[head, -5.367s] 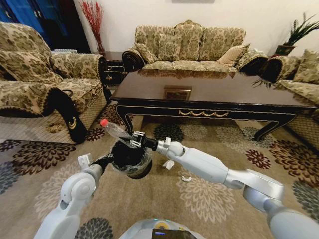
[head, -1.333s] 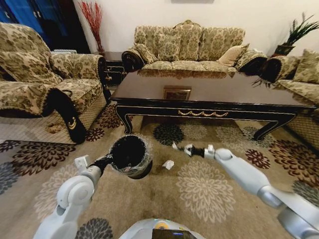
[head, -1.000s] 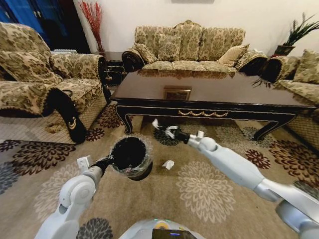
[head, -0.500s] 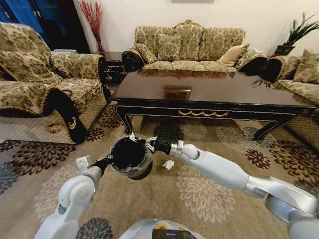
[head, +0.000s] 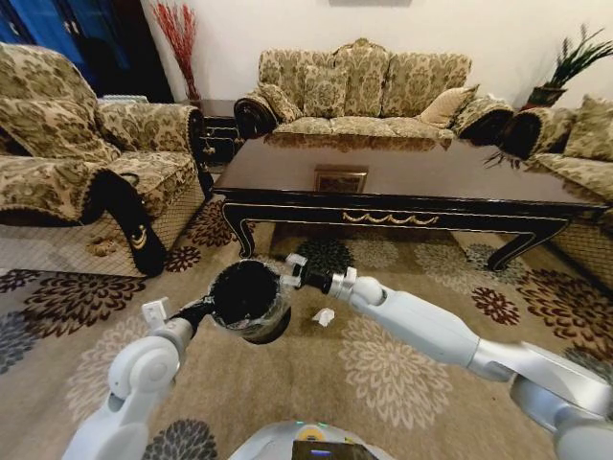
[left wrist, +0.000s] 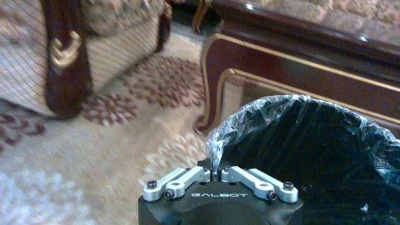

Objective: Move to the front of the table and pick up the trash from the floor, then place it into the trash bin.

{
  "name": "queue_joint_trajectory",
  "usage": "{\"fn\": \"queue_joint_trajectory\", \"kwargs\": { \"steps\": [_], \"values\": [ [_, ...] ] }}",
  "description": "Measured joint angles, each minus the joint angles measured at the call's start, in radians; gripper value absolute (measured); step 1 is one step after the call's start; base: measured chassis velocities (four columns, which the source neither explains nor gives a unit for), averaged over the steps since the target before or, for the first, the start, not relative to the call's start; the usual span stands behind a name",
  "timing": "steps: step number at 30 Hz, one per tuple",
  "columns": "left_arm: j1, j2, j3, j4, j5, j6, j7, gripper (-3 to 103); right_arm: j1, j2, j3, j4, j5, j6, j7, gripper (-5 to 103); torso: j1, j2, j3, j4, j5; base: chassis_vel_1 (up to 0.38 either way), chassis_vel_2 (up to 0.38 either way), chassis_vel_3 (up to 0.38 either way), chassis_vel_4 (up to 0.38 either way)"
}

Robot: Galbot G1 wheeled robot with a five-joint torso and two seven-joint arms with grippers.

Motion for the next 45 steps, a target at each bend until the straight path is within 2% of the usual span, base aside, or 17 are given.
{"fn": "queue_joint_trajectory", "kwargs": {
  "steps": [1, 2, 3, 4, 5, 7, 9, 11, 13, 19, 21, 26, 33, 37, 39, 42, 45],
  "values": [
    [-0.008, 0.011, -0.022, 0.004, -0.015, 0.001, -0.002, 3, -0.008, -0.008, 0.010, -0.014, -0.023, -0.038, 0.077, 70, 0.000, 0.000, 0.000, 0.0000, 0.0000, 0.000, 0.000, 0.000, 0.000],
    [-0.008, 0.011, -0.022, 0.004, -0.015, 0.001, -0.002, 3, -0.008, -0.008, 0.010, -0.014, -0.023, -0.038, 0.077, 70, 0.000, 0.000, 0.000, 0.0000, 0.0000, 0.000, 0.000, 0.000, 0.000],
    [-0.014, 0.021, -0.042, 0.006, -0.033, 0.003, -0.005, 3, -0.018, -0.018, 0.013, -0.030, -0.035, -0.084, 0.161, 70, 0.000, 0.000, 0.000, -0.0001, 0.0000, 0.000, 0.000, 0.000, 0.000],
    [-0.018, 0.027, -0.054, 0.006, -0.044, 0.005, -0.007, 3, -0.024, -0.023, 0.013, -0.037, -0.034, -0.103, 0.192, 76, 0.000, 0.000, 0.000, -0.0001, 0.0000, 0.000, 0.000, 0.000, 0.000],
    [-0.026, 0.044, -0.084, 0.007, -0.073, 0.011, -0.011, 3, -0.043, -0.032, -0.008, -0.065, 0.003, -0.159, 0.273, 86, 0.000, 0.000, 0.000, -0.0005, 0.0001, 0.000, 0.000, 0.000, 0.000],
    [-0.027, 0.051, -0.096, 0.007, -0.081, 0.014, -0.012, 3, -0.050, -0.032, -0.022, -0.078, 0.026, -0.177, 0.296, 86, 0.000, 0.000, 0.000, -0.0005, 0.0000, 0.000, 0.000, 0.000, 0.000],
    [-0.031, 0.070, -0.127, 0.006, -0.096, 0.018, -0.014, 3, -0.068, -0.017, -0.075, -0.132, 0.093, -0.225, 0.341, 96, 0.000, 0.000, 0.000, -0.0006, -0.0002, 0.000, 0.000, 0.000, 0.000],
    [-0.031, 0.075, -0.136, 0.006, -0.099, 0.018, -0.016, 3, -0.072, -0.006, -0.091, -0.151, 0.115, -0.235, 0.346, 99, 0.000, 0.000, 0.000, -0.0004, 0.0000, 0.000, 0.000, 0.000, 0.000],
    [-0.031, 0.087, -0.164, 0.006, -0.111, 0.019, -0.017, 3, -0.085, 0.037, -0.138, -0.218, 0.176, -0.263, 0.378, 100, 0.000, 0.000, 0.000, 0.0004, -0.0003, 0.000, 0.000, 0.000, 0.000],
    [-0.022, 0.098, -0.198, -0.002, -0.133, 0.019, -0.016, 3, -0.116, 0.111, -0.188, -0.305, 0.240, -0.325, 0.451, 100, 0.000, 0.000, 0.000, 0.0000, -0.0002, 0.000, 0.000, 0.000, 0.000],
    [-0.019, 0.100, -0.207, -0.008, -0.143, 0.019, -0.017, 3, -0.139, 0.145, -0.193, -0.329, 0.300, -0.360, 0.493, 100, 0.000, 0.000, 0.000, 0.0000, 0.0001, 0.000, 0.000, 0.000, 0.000],
    [-0.016, 0.100, -0.199, -0.015, -0.146, 0.019, -0.017, 3, -0.171, 0.182, -0.177, -0.352, 0.357, -0.367, 0.505, 100, 0.000, 0.000, 0.000, -0.0001, -0.0001, 0.000, 0.000, 0.000, 0.000],
    [-0.008, 0.096, -0.188, -0.026, -0.141, 0.019, -0.017, 3, -0.195, 0.217, -0.163, -0.388, 0.362, -0.371, 0.505, 101, 0.000, 0.000, 0.000, -0.0001, -0.0002, 0.000, 0.000, 0.000, 0.000],
    [-0.004, 0.095, -0.184, -0.029, -0.139, 0.019, -0.017, 3, -0.205, 0.227, -0.154, -0.408, 0.346, -0.378, 0.500, 90, 0.000, 0.000, 0.000, 0.0000, -0.0001, 0.000, 0.000, 0.000, 0.000],
    [-0.003, 0.095, -0.184, -0.030, -0.139, 0.019, -0.017, 3, -0.207, 0.228, -0.153, -0.414, 0.342, -0.378, 0.498, 90, 0.000, 0.000, 0.000, -0.0001, -0.0002, 0.000, 0.000, 0.000, 0.000],
    [-0.003, 0.095, -0.177, -0.032, -0.138, 0.019, -0.017, 3, -0.216, 0.236, -0.140, -0.439, 0.320, -0.379, 0.493, 73, 0.000, 0.000, 0.000, 0.0000, 0.0001, 0.000, 0.000, 0.000, 0.000],
    [-0.006, 0.097, -0.171, -0.032, -0.137, 0.019, -0.017, 3, -0.223, 0.236, -0.133, -0.451, 0.300, -0.380, 0.492, 63, 0.000, 0.000, 0.000, -0.0001, -0.0001, 0.000, 0.000, 0.000, 0.000]
  ]
}}
